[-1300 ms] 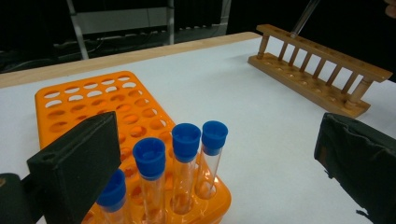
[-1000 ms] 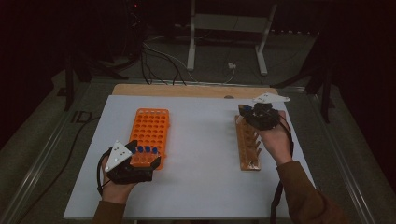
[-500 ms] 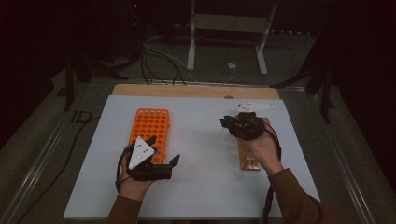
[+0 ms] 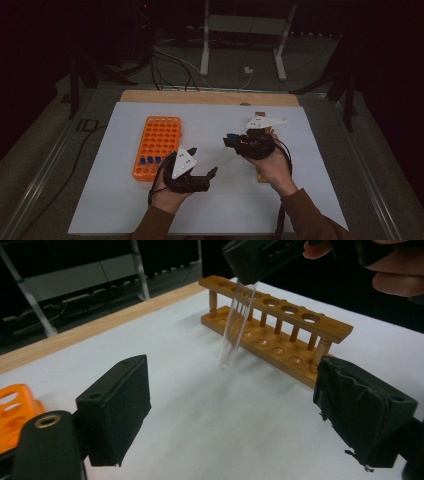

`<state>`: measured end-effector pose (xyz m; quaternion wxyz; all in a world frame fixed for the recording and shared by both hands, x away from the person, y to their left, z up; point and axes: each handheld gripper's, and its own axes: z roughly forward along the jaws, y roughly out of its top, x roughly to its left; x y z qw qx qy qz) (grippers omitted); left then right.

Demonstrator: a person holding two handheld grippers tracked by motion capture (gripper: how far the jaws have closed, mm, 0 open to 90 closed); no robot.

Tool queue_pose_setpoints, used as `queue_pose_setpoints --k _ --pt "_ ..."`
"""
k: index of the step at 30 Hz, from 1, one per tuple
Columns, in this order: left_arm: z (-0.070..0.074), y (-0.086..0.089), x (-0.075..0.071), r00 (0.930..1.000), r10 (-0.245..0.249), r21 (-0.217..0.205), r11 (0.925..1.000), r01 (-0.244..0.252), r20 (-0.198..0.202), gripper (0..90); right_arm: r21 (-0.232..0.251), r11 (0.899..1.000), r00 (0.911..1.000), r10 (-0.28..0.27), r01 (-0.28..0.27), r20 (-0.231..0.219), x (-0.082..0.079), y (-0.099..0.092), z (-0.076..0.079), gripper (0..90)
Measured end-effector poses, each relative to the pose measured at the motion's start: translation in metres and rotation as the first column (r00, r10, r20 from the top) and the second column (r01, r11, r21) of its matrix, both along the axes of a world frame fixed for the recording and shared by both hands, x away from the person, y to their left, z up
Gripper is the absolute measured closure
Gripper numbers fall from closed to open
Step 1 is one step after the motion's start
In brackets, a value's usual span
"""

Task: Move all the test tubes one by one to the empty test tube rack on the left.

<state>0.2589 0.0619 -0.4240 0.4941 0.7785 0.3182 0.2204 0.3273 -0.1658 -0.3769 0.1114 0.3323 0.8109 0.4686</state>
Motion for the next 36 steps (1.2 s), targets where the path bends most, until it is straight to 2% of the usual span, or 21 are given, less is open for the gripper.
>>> queue_pose_setpoints --k 5,10,14,19,27,30,33,36 --pt "-0.001 -0.014 0.004 0.9999 0.01 0.019 0.9998 -0.011 0.007 26.7 0.006 0.999 0.9992 0.038 -0.038 -0.012 -0.008 0.009 0.001 75.8" --pt "0.001 -0.021 0.006 0.9996 0.02 0.032 0.9993 -0.021 0.022 41.2 0.023 0.997 0.9972 0.071 -0.07 -0.023 -0.013 0.015 0.001 75.8" --pt "0.001 -0.022 0.007 0.9996 0.015 0.023 0.9996 -0.015 0.023 54.3 0.031 0.996 0.9957 0.088 -0.087 -0.029 -0.015 0.018 0.0 75.8" --pt "0.002 -0.02 0.008 0.9995 0.017 0.005 0.9998 -0.017 0.027 65.7 0.031 0.995 0.9946 0.099 -0.098 -0.031 -0.016 0.02 0.001 75.8" --pt "0.002 -0.02 0.008 0.9998 -0.009 -0.001 1.0 0.009 0.015 75.7 0.032 0.994 0.9939 0.104 -0.103 -0.035 -0.016 0.021 0.0 74.6" --pt "0.001 -0.019 0.009 0.9999 -0.009 -0.003 1.0 0.009 0.008 76.6 0.049 0.994 0.9937 0.102 -0.1 -0.046 -0.015 0.02 0.0 58.3" --pt "0.001 -0.018 0.01 1.0 -0.003 -0.005 1.0 0.003 0.003 76.9 0.072 0.993 0.9932 0.098 -0.094 -0.062 -0.014 0.017 0.0 45.2" --pt "-0.001 -0.015 0.011 1.0 0.005 -0.006 1.0 -0.006 -0.008 76.9 0.08 0.994 0.9946 0.085 -0.08 -0.06 -0.013 0.014 0.001 33.4"
